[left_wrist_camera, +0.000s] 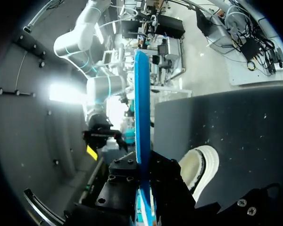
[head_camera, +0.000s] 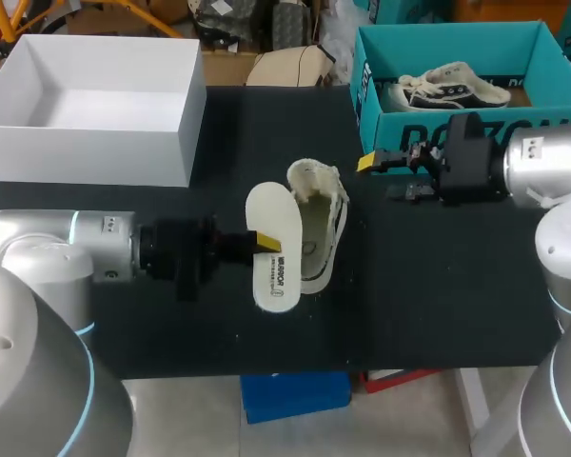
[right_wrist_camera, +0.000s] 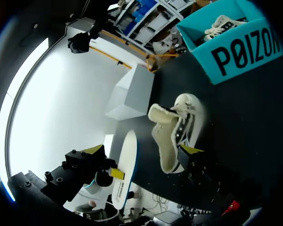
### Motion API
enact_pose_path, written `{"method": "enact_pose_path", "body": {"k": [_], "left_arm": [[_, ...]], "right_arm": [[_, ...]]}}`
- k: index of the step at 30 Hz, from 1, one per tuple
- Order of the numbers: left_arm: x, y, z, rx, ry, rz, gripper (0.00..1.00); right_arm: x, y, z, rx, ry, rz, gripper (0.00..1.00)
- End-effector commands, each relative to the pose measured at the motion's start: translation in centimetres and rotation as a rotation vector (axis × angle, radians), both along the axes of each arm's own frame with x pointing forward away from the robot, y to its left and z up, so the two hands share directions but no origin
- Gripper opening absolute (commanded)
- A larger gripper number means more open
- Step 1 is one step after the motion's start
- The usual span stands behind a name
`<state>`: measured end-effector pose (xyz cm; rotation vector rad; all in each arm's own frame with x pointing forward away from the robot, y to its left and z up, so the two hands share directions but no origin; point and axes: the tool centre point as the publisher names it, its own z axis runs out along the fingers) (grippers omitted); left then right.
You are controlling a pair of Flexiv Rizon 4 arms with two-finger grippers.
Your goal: Take the shoe out of the shoebox, open the shoe tongue, remove and reinsert the insole, then place the shoe into the shoebox
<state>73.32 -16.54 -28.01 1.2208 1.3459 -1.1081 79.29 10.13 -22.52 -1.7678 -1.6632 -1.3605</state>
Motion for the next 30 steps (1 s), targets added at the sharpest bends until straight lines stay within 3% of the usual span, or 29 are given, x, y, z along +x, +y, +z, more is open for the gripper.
{"method": "enact_pose_path", "body": {"k": [1,8,12,15,24,30], "left_arm": [[-0.1,0.1,0.1,0.007,0.0,-0.004,0.0],[-0.1,0.1,0.1,0.007,0.0,-0.004,0.0],[-0.8,0.4,0.3,0.144,-0.008,-0.114,0.0],[-1.0,0.4,0.0,0.198,-0.006,-0.171,0.0],[-1.9,-0.6,-0.7,0.262,0.026,-0.239,0.0],[-3.0,-0.9,-1.6,0.317,0.051,-0.252,0.0]], "right_arm": [[0.0,0.0,0.1,-0.002,0.003,0.001,1.0],[0.0,0.0,0.1,-0.002,0.003,0.001,1.0],[-1.2,0.3,0.6,-0.201,-0.134,0.038,1.0],[-2.7,-0.2,0.2,-0.283,-0.198,0.032,1.0],[-6.8,-2.4,-2.2,-0.328,-0.163,-0.009,1.0],[-9.4,-4.1,-2.6,-0.318,-0.142,-0.031,1.0]]}}
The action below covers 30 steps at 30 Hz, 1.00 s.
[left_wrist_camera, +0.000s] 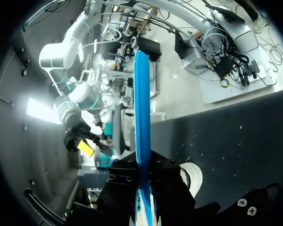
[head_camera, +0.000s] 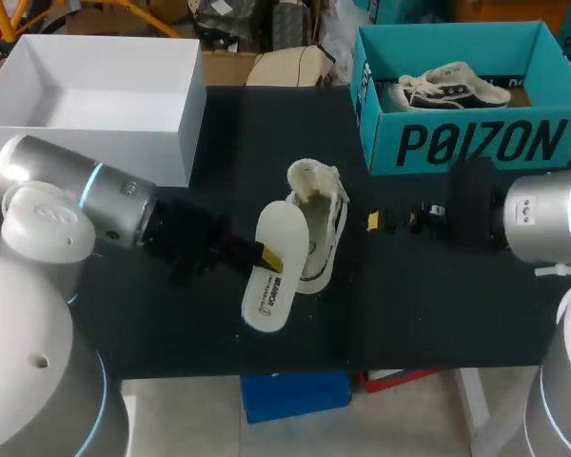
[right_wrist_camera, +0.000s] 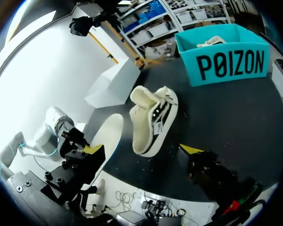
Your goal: Take the shoe out of the shoebox, open the shoe tongue, remove and reinsert the insole, then place the shoe into the shoebox
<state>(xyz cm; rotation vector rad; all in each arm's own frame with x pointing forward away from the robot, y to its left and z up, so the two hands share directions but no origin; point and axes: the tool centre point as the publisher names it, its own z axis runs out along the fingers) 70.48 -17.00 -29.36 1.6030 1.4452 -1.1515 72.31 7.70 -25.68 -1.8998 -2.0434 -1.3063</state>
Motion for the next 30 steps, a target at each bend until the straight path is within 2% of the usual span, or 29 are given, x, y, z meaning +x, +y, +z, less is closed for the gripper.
{"method": "enact_pose_path", "body": {"k": [1,7,14,15,21,30], "left_arm": [[-0.3,-0.5,-0.4,0.048,0.002,-0.007,0.0],[-0.9,-0.6,-1.2,0.072,0.021,0.002,0.0],[-1.0,-1.1,-1.6,0.092,0.05,-0.008,0.0],[-0.9,-1.2,-1.6,0.078,0.068,-0.025,0.0],[-0.5,-1.7,-2.9,0.176,0.153,-0.108,0.0],[1.2,-1.9,-4.1,0.187,0.192,-0.181,0.0]], "right_arm": [[-2.8,-1.9,0.6,0.005,-0.005,-0.013,1.0],[-4.5,-3.3,0.8,-0.036,-0.005,-0.029,1.0],[-4.5,-3.3,0.8,-0.036,-0.005,-0.029,1.0],[-4.5,-3.3,0.8,-0.036,-0.005,-0.029,1.0],[-4.5,-3.3,0.8,-0.036,-0.005,-0.029,1.0],[-4.5,-3.3,0.8,-0.036,-0.005,-0.029,1.0]]}}
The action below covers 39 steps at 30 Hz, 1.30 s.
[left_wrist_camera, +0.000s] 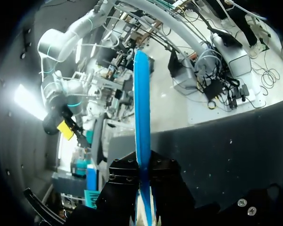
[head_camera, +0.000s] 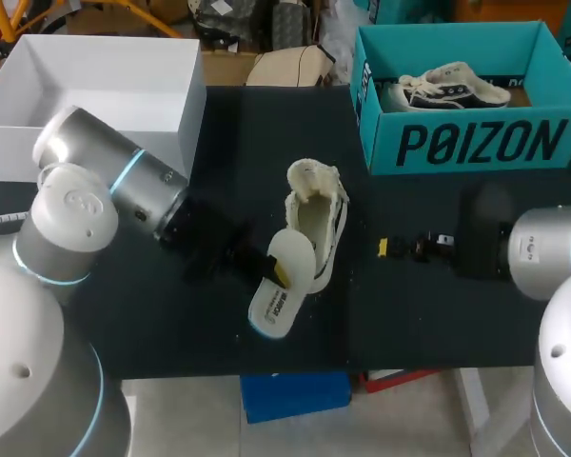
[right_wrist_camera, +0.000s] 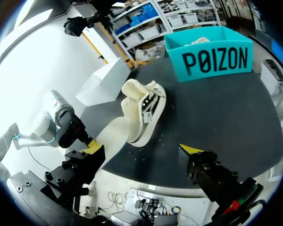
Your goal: Take the shoe out of the shoebox, open the shoe tongue, remove and reinsert the insole, then place the shoe into the shoebox
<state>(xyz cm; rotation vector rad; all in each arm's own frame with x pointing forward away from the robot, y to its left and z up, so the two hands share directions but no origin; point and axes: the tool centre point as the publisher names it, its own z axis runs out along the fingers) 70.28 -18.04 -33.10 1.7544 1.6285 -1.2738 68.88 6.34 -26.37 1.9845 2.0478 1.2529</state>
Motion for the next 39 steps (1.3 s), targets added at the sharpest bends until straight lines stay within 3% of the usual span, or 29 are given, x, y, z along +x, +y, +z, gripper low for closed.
{"method": "enact_pose_path", "body": {"k": [1,8,15,25,39], "left_arm": [[1.6,-0.9,-0.3,0.004,0.035,-0.081,0.0],[3.2,-2.5,-0.7,0.029,0.052,-0.178,0.0],[3.1,-3.4,-1.2,0.046,0.083,-0.226,0.0],[1.0,-2.2,-0.6,0.077,0.096,-0.2,0.0],[0.7,-1.0,-0.1,0.183,0.102,-0.177,0.0]], "right_arm": [[-1.1,-2.0,1.5,0.043,0.009,0.041,1.0],[-1.1,-2.0,1.5,0.043,0.009,0.041,1.0],[-1.1,-2.0,1.5,0.043,0.009,0.041,1.0],[-1.1,-2.0,1.5,0.043,0.009,0.041,1.0],[-1.1,-2.0,1.5,0.043,0.009,0.041,1.0]]}}
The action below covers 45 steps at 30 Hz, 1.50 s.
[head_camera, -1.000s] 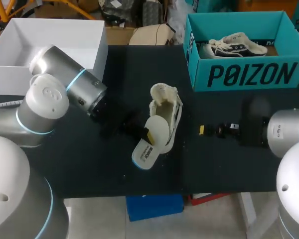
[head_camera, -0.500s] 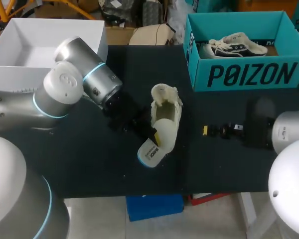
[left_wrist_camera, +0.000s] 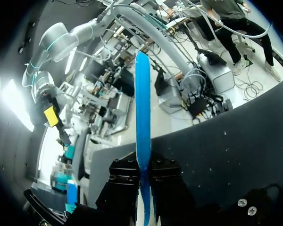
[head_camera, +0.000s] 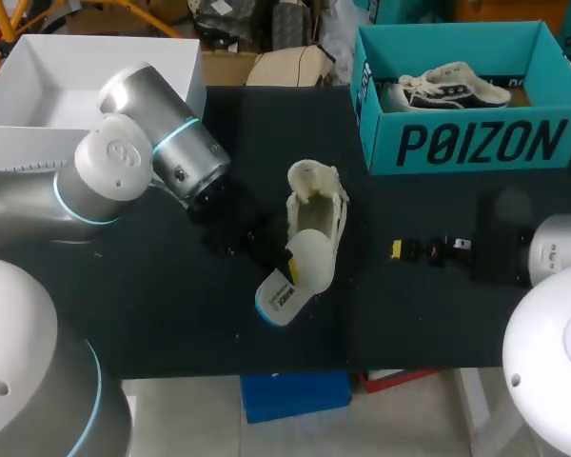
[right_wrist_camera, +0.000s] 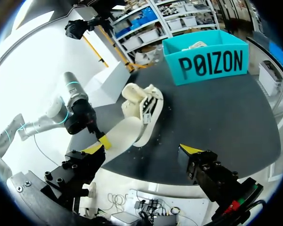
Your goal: Take the shoe out of the shoebox, open the shoe tongue, remove and reinsert the insole, then place the shoe into the shoebox
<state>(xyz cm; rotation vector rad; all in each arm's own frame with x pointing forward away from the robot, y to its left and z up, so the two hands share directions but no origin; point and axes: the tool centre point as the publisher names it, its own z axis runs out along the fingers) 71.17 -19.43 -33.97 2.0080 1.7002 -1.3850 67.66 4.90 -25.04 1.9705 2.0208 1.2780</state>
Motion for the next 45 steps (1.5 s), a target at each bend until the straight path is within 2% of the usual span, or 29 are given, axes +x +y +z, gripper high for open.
{"method": "enact_pose_path", "body": {"k": [1,8,20,45], "left_arm": [[-0.2,0.5,0.8,0.026,-0.017,0.014,0.0],[0.0,0.7,0.4,0.019,-0.014,0.022,0.0],[1.6,-0.6,-1.4,0.02,0.009,-0.007,0.0],[7.3,-1.8,-3.0,0.046,-0.049,0.05,0.0]], "right_arm": [[0.2,-0.6,0.2,0.035,0.033,0.053,1.0],[0.2,-0.6,0.2,0.035,0.033,0.053,1.0],[0.2,-0.6,0.2,0.035,0.033,0.053,1.0],[0.2,-0.6,0.2,0.035,0.033,0.053,1.0]]}}
